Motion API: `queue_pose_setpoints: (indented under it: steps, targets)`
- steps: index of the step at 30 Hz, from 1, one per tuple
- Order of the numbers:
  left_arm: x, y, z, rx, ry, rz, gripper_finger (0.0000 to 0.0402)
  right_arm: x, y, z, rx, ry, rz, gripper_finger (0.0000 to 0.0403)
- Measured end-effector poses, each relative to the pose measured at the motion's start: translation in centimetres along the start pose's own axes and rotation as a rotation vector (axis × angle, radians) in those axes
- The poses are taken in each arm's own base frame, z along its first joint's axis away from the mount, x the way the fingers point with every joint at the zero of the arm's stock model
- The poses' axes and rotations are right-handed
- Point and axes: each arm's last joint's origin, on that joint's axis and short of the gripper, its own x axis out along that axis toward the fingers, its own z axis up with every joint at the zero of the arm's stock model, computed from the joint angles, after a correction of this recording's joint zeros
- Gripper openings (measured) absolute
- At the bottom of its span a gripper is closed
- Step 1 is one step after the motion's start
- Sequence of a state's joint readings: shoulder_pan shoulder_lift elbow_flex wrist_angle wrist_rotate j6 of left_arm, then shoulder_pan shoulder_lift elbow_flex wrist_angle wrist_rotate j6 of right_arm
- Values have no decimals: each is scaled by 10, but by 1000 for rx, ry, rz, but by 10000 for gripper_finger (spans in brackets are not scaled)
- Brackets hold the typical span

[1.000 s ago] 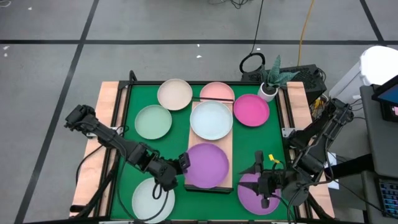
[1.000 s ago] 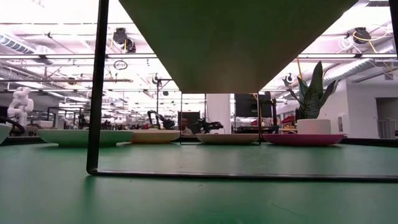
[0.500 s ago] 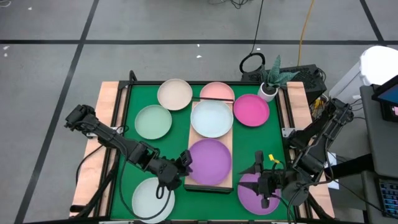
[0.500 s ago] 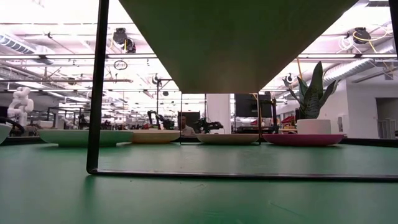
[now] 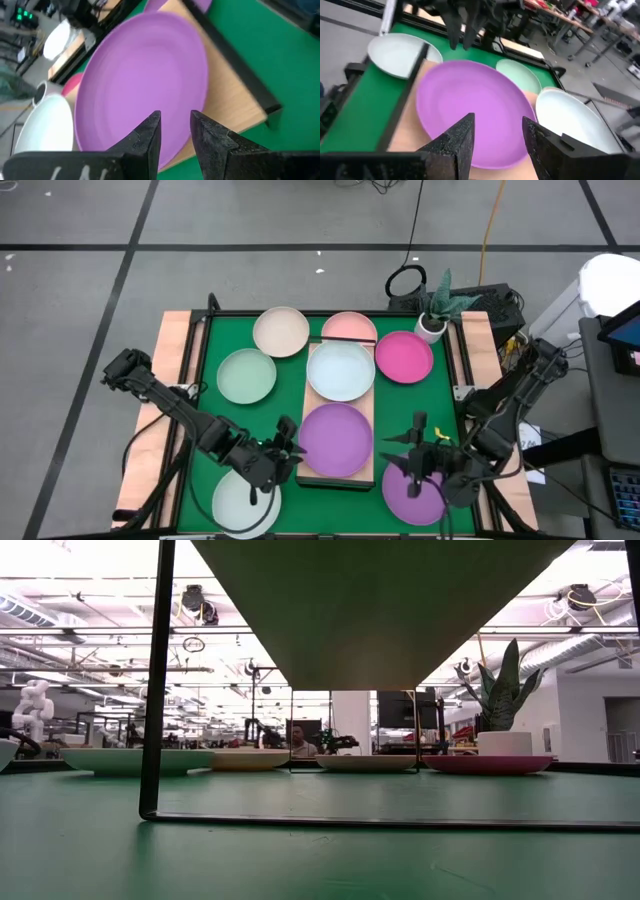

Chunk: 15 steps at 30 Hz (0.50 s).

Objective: Place and stack plates onto a shelf
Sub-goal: Stack the pink plate on top of the gray plate on the shelf

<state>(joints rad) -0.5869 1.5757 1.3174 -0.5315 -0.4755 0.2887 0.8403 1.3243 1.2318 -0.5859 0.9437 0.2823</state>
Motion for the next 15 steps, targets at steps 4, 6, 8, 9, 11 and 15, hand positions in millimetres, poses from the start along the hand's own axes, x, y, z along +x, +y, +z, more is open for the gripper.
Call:
queue_pose_setpoints:
  steps: [4,6,8,9,11,15]
  targets:
    - [-1,5,-7,-41,63,30,111,12,-13,-5,48,64,-65,148]
    - [1,8,-11,-67,96,38,111,18,-21,-10,62,112,-108,148]
    - [-1,12,-14,-90,113,46,111,22,-30,-17,74,175,-157,148]
    - [-3,15,-14,-108,111,54,111,23,-34,-21,83,206,-182,148]
    - [-10,19,-16,-132,114,59,111,28,-41,-31,112,254,-232,148]
    - [-33,28,-21,-193,109,93,111,39,-54,-56,136,309,-309,148]
